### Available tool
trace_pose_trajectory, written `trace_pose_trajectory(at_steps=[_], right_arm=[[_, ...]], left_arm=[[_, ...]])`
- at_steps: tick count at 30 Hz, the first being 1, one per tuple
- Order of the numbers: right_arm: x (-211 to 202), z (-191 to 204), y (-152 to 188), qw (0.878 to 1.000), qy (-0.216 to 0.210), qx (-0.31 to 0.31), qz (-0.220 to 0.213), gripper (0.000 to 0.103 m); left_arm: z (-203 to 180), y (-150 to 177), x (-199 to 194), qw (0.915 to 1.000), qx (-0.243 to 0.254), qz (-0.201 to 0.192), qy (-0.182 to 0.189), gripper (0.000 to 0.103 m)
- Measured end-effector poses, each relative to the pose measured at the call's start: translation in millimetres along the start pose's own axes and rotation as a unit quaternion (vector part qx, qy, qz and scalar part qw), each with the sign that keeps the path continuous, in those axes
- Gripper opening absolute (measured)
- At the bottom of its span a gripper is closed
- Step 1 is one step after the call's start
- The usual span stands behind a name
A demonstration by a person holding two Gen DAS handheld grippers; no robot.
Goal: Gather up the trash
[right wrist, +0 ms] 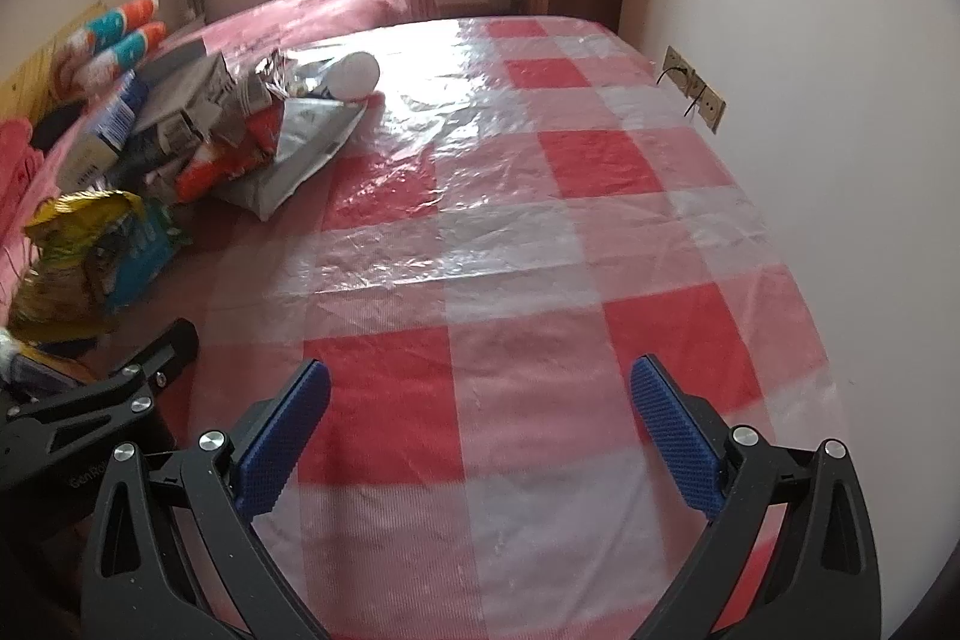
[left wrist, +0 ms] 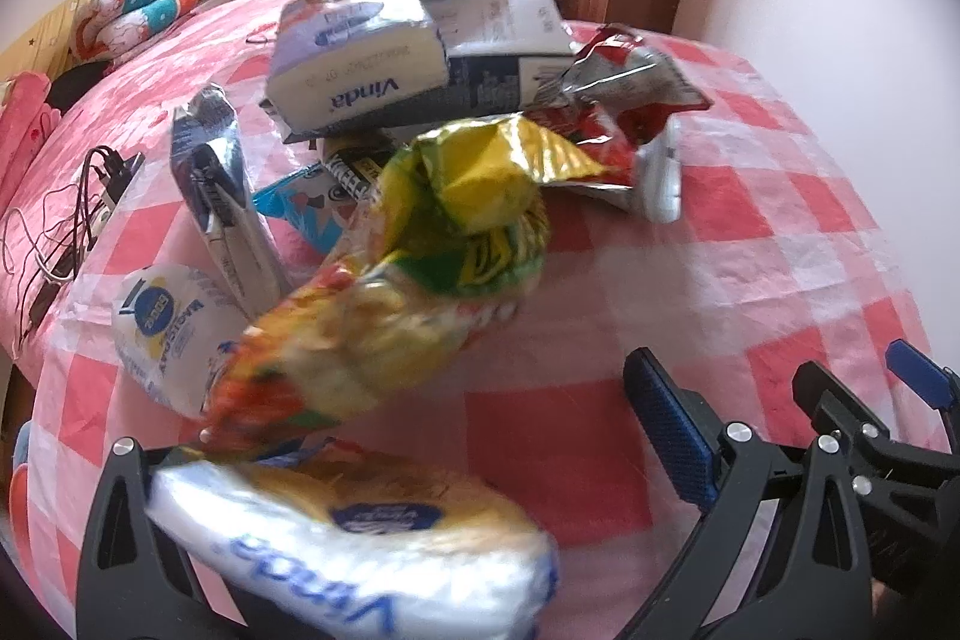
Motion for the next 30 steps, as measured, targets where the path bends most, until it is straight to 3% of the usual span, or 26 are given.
trace_pose_trajectory(at_steps=[12, 21, 30], right_arm=[[-71.3, -17.7, -0.9, 0.994, -0.013, 0.019, -0.102, 0.099], [-134.7, -7.7, -9.6, 0.983, -0.022, 0.007, -0.185, 0.099], [-191.2, -1.7, -11.4, 0.968, -0.004, -0.010, -0.250, 0.099]], left_arm=[[-1.6, 11.1, -56.0, 0.9984, 0.034, -0.045, 0.001, 0.099], [14.1, 3.8, -111.6, 0.9962, 0.030, -0.081, -0.013, 0.099], [32.4, 6.0, -156.5, 0.9924, 0.022, -0.119, -0.024, 0.099]])
Point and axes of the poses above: each gripper's, at about its wrist camera, not at the fingertips, and x roughly the way its jaws point, z to its left, y to its underside, the point moved 9 cm from there along x, roughly the way its jaws point, and after that the axes turned 9 degrees about y, right-handed, at the moved point
